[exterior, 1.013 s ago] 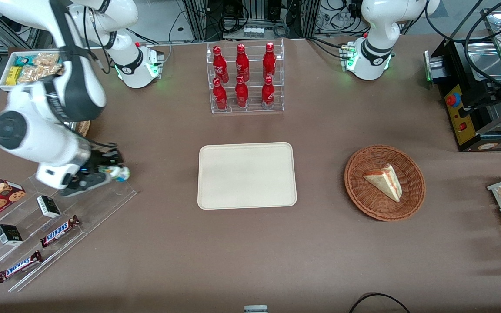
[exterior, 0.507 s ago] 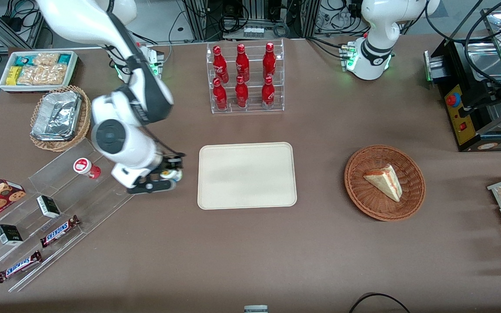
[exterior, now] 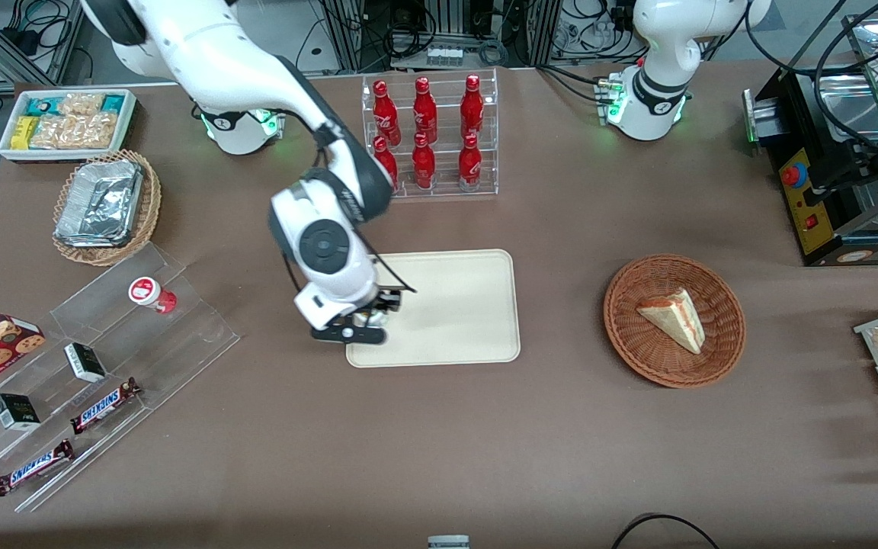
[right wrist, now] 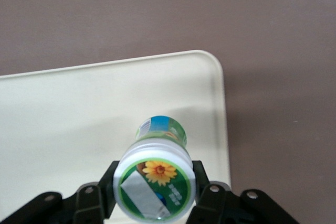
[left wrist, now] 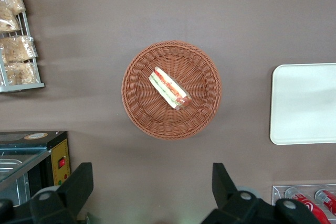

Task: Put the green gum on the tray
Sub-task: 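Lift the gum jar and carry it over the cream tray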

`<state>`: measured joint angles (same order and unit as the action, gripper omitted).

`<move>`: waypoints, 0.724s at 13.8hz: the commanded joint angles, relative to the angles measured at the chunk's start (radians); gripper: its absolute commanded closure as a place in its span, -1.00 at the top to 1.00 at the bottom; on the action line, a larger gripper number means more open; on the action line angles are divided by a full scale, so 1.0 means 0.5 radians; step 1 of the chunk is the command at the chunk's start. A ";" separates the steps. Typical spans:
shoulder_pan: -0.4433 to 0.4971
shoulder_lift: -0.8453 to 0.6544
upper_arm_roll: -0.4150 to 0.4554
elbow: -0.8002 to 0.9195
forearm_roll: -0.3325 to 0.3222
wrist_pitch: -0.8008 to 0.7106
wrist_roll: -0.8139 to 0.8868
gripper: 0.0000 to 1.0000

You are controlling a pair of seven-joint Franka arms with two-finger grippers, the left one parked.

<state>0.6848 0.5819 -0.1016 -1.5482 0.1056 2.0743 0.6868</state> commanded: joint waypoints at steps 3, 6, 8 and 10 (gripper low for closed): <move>0.078 0.223 -0.005 0.252 0.187 0.048 0.200 -1.00; 0.085 0.275 0.031 0.252 0.310 0.140 0.209 -1.00; 0.121 0.312 0.041 0.255 0.307 0.171 0.209 -1.00; 0.140 0.333 0.041 0.255 0.301 0.171 0.213 -1.00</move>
<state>0.7419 0.7124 -0.0774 -1.4660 0.2327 2.1545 0.7822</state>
